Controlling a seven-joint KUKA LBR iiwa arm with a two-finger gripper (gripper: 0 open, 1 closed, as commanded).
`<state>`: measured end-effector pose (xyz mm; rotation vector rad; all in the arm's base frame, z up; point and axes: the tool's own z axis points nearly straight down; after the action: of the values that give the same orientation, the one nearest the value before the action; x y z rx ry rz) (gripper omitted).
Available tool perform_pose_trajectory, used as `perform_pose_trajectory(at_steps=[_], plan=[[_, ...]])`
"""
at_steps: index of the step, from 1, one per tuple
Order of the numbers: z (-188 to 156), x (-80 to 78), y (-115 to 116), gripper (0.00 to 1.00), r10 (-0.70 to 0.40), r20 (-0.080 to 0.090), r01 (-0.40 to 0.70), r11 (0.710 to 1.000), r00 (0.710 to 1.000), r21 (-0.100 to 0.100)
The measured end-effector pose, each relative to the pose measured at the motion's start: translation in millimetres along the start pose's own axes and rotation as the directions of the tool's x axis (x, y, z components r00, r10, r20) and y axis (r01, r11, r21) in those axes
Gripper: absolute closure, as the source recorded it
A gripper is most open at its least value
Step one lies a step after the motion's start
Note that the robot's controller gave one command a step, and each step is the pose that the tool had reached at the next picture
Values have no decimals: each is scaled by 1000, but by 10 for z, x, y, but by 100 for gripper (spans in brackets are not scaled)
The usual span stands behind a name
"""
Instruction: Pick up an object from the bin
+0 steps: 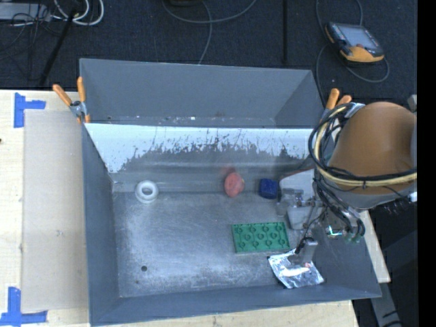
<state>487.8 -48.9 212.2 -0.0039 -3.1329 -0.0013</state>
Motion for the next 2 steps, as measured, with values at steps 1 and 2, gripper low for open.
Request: perform_pose_trajectory(at_steps=[1, 2], plan=[[1465, -415, 394, 0, 38, 2, -38, 999, 999, -1], [1424, -430, 387, 100, 36, 8, -36, 999, 999, 0]])
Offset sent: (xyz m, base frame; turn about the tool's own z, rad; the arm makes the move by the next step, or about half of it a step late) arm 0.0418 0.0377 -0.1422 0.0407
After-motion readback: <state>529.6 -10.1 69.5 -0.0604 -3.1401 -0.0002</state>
